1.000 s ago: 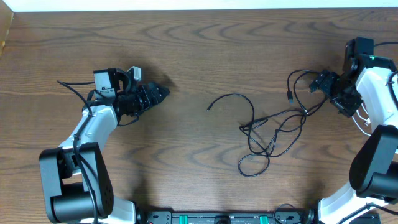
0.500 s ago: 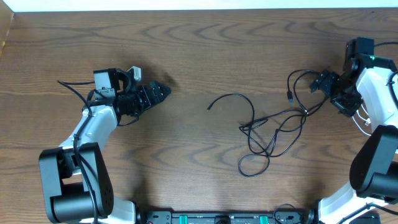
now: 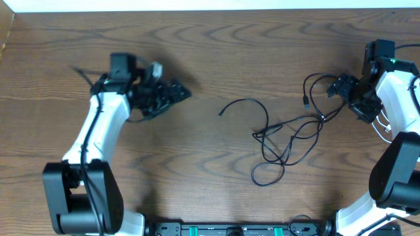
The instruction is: Untangle cables
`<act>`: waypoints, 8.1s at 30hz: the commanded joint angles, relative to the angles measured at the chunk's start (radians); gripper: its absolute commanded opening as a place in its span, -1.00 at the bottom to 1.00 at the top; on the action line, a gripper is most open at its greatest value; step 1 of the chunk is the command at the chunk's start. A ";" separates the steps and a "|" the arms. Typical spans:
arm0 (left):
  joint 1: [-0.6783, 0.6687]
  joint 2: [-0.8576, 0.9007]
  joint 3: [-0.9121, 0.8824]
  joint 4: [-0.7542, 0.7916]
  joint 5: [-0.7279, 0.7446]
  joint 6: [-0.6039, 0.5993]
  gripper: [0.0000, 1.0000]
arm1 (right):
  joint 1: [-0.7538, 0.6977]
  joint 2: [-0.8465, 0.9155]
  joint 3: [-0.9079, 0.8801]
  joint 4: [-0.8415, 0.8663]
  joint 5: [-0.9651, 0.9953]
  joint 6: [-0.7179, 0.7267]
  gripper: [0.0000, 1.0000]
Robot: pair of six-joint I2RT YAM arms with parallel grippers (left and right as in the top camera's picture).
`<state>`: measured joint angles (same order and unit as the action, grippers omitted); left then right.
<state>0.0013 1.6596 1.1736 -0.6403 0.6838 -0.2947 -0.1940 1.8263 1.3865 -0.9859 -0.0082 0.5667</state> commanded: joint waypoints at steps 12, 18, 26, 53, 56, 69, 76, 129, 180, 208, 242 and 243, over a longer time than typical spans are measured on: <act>-0.413 -0.045 0.133 -0.108 -0.225 -0.047 0.96 | 0.001 0.003 0.005 -0.002 0.005 0.000 0.99; -0.501 -0.045 0.079 -0.116 -0.260 -0.228 0.95 | 0.001 0.003 0.005 -0.002 0.005 0.000 0.98; -0.626 -0.045 0.035 -0.114 -0.431 -0.496 0.96 | 0.001 0.003 0.005 -0.002 0.005 0.000 0.99; -1.047 0.055 0.034 0.121 -0.719 -0.822 0.96 | 0.001 0.003 0.005 -0.002 0.005 0.000 0.98; -1.067 0.100 0.034 0.153 -0.723 -0.822 0.96 | 0.001 0.003 0.005 -0.002 0.005 0.000 0.98; -1.012 0.189 0.034 0.171 -0.749 -0.813 -0.61 | 0.001 0.003 0.005 -0.002 0.005 0.000 0.98; -0.861 0.133 0.034 0.050 -0.748 -0.771 -0.85 | 0.001 0.003 0.005 -0.002 0.005 0.000 0.98; -0.397 0.083 0.032 -0.233 -0.639 -0.532 -0.85 | 0.001 0.003 0.005 -0.002 0.005 0.000 0.98; -0.398 0.085 0.022 -0.143 -0.647 -0.458 -0.71 | 0.001 0.003 0.005 -0.002 0.005 0.000 0.99; -0.394 0.085 0.023 -0.158 -0.450 -0.280 -0.85 | 0.001 0.003 0.005 -0.002 0.005 0.000 0.98; -0.229 0.085 0.022 -0.034 -0.452 -0.139 -0.74 | 0.096 0.003 -0.001 -0.057 -0.395 -0.093 0.45; -0.229 0.085 0.022 -0.034 -0.461 -0.140 -0.75 | 0.122 0.003 -0.003 -0.058 -0.395 -0.093 0.43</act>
<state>-0.2317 1.7451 1.2045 -0.6701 0.2630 -0.4442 -0.1341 1.8263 1.3865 -1.0378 -0.3347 0.5076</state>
